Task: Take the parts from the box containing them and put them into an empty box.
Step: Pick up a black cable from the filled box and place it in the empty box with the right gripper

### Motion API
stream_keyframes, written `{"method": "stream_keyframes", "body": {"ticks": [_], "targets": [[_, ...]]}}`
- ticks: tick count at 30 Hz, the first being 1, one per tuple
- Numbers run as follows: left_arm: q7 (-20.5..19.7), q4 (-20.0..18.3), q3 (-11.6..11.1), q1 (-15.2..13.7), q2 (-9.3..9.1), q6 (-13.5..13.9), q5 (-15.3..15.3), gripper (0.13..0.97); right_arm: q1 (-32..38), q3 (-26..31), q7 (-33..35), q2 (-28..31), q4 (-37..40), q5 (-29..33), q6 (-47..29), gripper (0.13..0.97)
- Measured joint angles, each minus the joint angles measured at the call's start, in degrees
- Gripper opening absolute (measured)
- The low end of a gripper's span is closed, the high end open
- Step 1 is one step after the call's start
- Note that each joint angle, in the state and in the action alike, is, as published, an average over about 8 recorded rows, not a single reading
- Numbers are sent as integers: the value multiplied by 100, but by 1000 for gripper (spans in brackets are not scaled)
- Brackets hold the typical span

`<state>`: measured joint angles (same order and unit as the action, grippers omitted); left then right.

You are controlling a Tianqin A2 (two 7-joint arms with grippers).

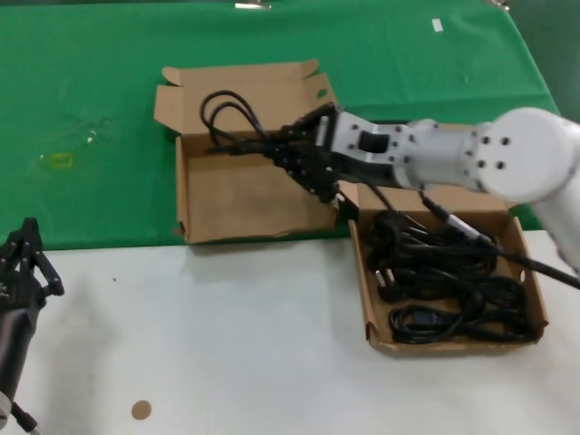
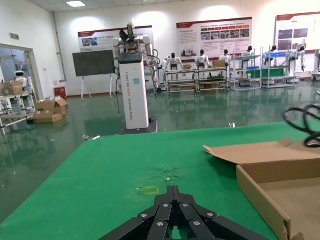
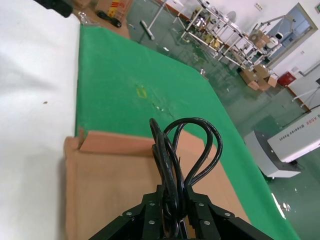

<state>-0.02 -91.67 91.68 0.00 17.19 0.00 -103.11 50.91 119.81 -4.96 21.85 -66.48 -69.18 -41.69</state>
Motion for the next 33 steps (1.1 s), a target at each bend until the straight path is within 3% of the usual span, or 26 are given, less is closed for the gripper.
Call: {"method": "stream_keyframes", "body": {"ticks": [16, 33], "targets": [[0, 0, 0, 0, 0, 0, 0, 144, 644, 136, 969, -971, 1888, -117, 482, 229], [0, 0, 0, 0, 0, 0, 0, 144, 819, 162, 1284, -1136, 2501, -192, 577, 240]]}}
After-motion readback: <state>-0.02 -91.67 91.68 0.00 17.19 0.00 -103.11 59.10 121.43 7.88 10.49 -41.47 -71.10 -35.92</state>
